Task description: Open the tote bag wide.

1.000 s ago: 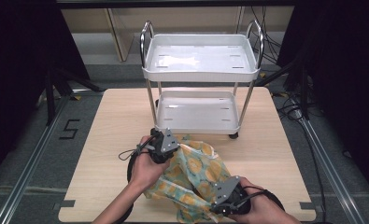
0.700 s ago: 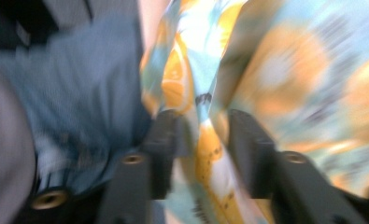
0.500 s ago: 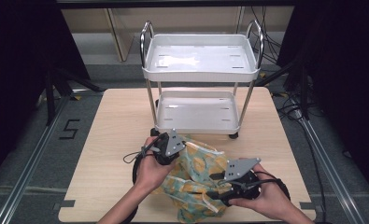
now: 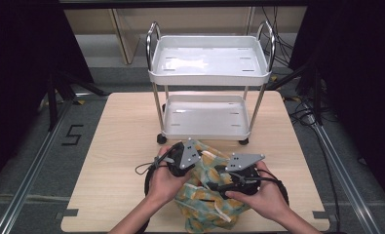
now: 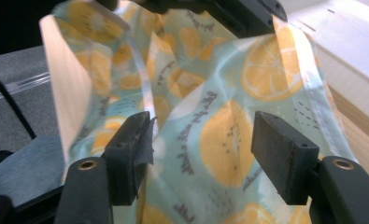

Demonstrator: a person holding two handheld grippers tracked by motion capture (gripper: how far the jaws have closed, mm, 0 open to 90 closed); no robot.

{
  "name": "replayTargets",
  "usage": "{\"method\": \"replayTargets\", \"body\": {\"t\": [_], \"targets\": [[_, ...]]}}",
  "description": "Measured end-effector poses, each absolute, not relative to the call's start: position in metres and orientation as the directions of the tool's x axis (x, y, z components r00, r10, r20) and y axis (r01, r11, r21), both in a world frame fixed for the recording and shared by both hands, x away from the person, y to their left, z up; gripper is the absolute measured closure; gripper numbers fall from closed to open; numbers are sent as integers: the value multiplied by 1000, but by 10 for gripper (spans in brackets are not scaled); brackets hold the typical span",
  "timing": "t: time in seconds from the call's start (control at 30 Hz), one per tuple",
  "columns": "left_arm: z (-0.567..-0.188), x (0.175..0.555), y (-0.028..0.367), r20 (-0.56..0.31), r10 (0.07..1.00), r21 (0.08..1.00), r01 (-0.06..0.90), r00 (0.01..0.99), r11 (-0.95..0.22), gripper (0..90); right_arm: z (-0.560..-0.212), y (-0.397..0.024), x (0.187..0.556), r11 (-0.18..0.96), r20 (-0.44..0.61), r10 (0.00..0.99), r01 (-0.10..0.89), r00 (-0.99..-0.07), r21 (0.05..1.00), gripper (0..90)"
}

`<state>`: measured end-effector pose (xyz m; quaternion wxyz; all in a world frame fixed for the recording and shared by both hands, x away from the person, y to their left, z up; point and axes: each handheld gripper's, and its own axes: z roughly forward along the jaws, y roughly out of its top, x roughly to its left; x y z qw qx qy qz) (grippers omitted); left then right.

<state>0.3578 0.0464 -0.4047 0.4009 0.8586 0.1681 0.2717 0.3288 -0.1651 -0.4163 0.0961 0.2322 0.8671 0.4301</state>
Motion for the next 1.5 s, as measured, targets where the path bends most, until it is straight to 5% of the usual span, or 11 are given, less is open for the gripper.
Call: {"method": "replayTargets", "body": {"t": [0.23, 0.4, 0.47, 0.63, 0.73, 0.87, 0.93, 1.03, 1.17, 1.3, 1.5], "targets": [[-405, 354, 46, 319, 508, 801, 60, 800, -596, 897, -427, -154, 331, 569, -7, 498, 321, -867, 757, 465], [-405, 350, 46, 303, 500, 810, 56, 812, -583, 890, -426, -153, 330, 593, -24, 498, 320, -867, 738, 828], [-405, 348, 47, 303, 485, 804, 53, 820, -592, 862, -425, -154, 331, 599, -23, 488, 316, -872, 736, 900], [-402, 340, 52, 289, 494, 819, 55, 820, -571, 763, -423, -155, 330, 604, -14, 490, 328, -872, 726, 900], [-400, 336, 57, 275, 507, 828, 66, 817, -556, 578, -423, -156, 329, 607, -30, 489, 315, -872, 730, 900], [-393, 319, 68, 268, 464, 823, 50, 845, -566, 528, -421, -156, 327, 599, -38, 501, 315, -864, 736, 900], [-393, 310, 72, 266, 404, 800, 33, 875, -599, 497, -421, -156, 327, 598, -44, 503, 310, -863, 739, 900], [-412, 301, 75, 128, 318, 790, 97, 939, -605, 440, -422, -155, 327, 613, -49, 498, 312, -866, 726, 900], [-430, 301, 69, 116, 230, 732, 74, 966, -678, 380, -423, -155, 326, 608, -51, 508, 316, -860, 728, 900], [-437, 296, 58, 89, 161, 705, 52, 983, -708, 400, -423, -156, 327, 601, -60, 504, 300, -861, 741, 900], [-448, 290, 50, 95, 153, 653, 54, 984, -756, 635, -422, -157, 328, 594, -55, 515, 310, -855, 742, 900]]}}
